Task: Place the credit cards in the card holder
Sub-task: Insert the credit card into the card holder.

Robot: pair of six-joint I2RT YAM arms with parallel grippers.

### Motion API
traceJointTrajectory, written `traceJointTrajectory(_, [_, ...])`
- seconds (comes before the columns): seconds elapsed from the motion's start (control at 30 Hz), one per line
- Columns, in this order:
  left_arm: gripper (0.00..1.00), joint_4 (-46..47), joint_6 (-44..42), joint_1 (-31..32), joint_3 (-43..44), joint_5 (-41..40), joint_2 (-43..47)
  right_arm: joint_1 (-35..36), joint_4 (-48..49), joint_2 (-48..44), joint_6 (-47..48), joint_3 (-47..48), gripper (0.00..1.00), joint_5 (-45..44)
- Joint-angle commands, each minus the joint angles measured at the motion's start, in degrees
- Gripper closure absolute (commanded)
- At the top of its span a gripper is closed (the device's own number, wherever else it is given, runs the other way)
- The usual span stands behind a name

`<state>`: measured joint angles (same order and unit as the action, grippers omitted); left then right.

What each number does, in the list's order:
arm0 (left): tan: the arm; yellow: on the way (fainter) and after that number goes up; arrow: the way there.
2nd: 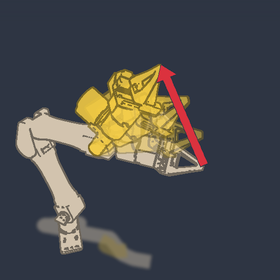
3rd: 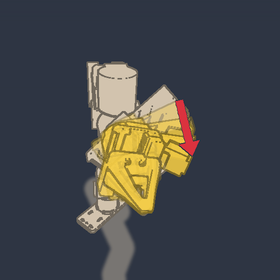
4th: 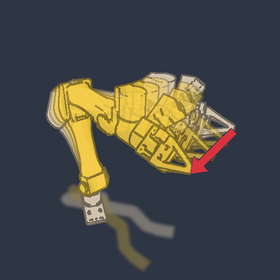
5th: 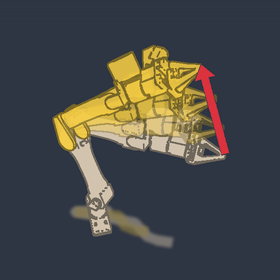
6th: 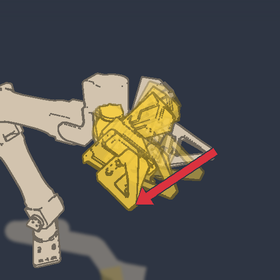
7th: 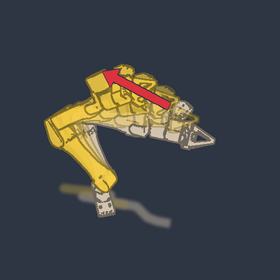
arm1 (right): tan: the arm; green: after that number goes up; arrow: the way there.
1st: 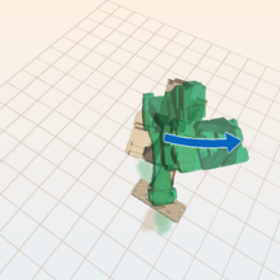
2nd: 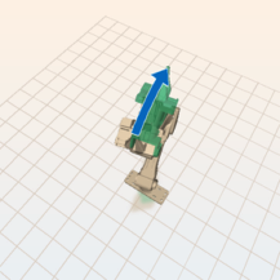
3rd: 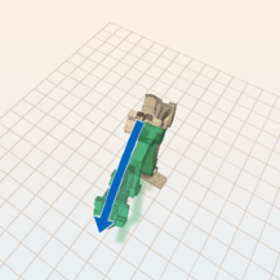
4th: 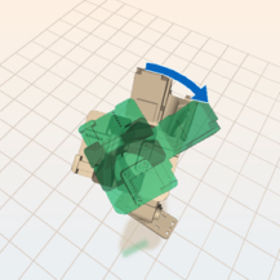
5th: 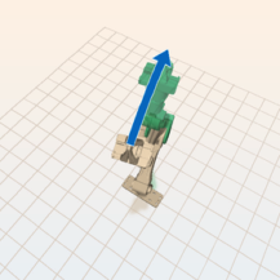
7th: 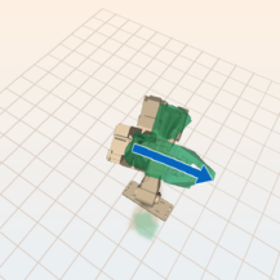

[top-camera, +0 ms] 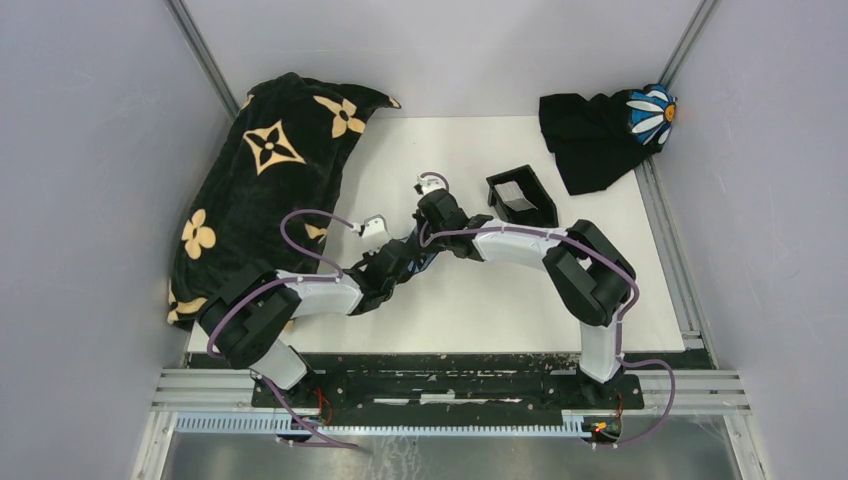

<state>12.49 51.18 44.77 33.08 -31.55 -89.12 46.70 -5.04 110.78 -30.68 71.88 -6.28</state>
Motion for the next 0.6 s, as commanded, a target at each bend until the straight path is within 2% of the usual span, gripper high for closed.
traceJointTrajectory(0.0, [0.79,-1.20,2.15,0.07,-1.34,-3.05,-1.72,-3.07,2.25,-1.21,-2.43,-3.11,0.99,3.05])
traceJointTrajectory(0.27, [0.79,-1.44,2.24,0.07,-1.65,-3.14,-2.61,-7.43,7.84,-0.14,-6.37,-6.15,0.99,9.28])
traceJointTrajectory(0.57, [0.79,-1.33,1.95,0.05,-1.55,-3.12,-3.67,-7.93,10.64,2.16,-9.13,-7.56,0.99,12.22])
